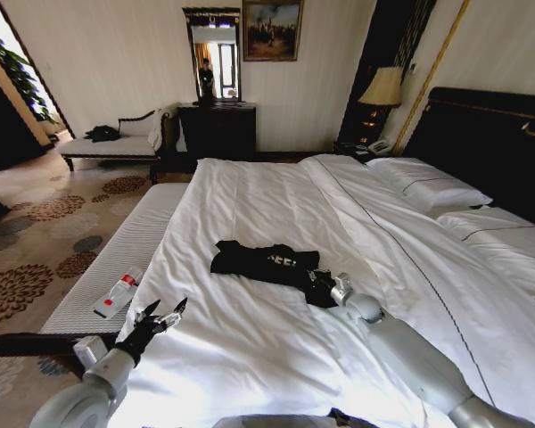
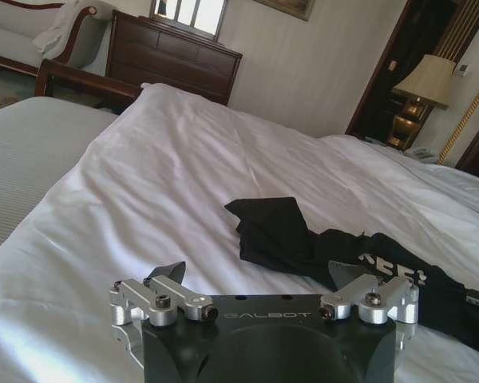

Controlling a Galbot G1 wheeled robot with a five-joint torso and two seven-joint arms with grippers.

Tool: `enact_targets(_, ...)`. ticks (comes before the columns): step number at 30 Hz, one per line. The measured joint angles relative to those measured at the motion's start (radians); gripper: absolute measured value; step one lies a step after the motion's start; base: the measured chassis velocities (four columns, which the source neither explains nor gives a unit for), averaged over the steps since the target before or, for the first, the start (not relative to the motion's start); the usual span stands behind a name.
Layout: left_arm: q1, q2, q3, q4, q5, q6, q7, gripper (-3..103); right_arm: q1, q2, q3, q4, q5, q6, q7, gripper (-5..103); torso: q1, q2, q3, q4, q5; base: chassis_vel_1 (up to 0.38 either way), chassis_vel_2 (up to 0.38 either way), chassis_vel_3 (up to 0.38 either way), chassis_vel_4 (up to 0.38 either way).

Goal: Fold the clothes on the bed.

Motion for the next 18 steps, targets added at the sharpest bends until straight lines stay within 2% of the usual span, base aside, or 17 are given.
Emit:
enact_targets(5, -0.058, 0.048, 0.062, 0.006, -0.024, 0.025, -0.03, 100, -0.014, 0.007, -0.01, 0.003, -0.021, 0.004, -0.003, 1, 0.0, 0.0, 0.0, 0.0, 0.0, 0.0, 0.0, 0.0, 0.0)
enact_targets(9, -0.188, 0.149, 0.164, 0.046, -0.076, 0.054, -0.063, 100, -0.018, 0.009, -0.015, 0.005, -0.027, 0.005, -0.004, -1, 0.0, 0.0, 0.0, -0.0003, -0.0002, 0.0, 0.0, 0.0, 0.0)
enact_targets(10, -0.188, 0.149, 0.164, 0.046, -0.076, 0.054, -0.063, 100, -0.018, 0.009, -0.015, 0.005, -0.027, 0.005, -0.004, -1, 0.0, 0.0, 0.0, -0.0003, -0.0002, 0.0, 0.0, 0.0, 0.0)
enact_targets(14, -0.32, 0.255, 0.264, 0.111, -0.132, 0.062, -0.074, 100, -0.021, 0.01, -0.016, 0.015, -0.027, 0.004, -0.004, 20, 0.0, 0.0, 0.0, 0.0001, 0.0, 0.0, 0.0, 0.0, 0.0)
enact_targets(15, -0.32, 0.255, 0.264, 0.111, -0.132, 0.062, -0.074, 100, -0.021, 0.01, -0.016, 0.015, -0.027, 0.004, -0.004, 20, 0.0, 0.0, 0.0, 0.0001, 0.0, 0.0, 0.0, 0.0, 0.0)
enact_targets(18, -0.482, 0.312, 0.4, 0.171, -0.203, 0.07, -0.088, 100, -0.023, 0.01, -0.015, 0.015, -0.027, 0.004, -0.004, 31, 0.0, 0.0, 0.0, 0.0, -0.0002, 0.0, 0.0, 0.0, 0.0)
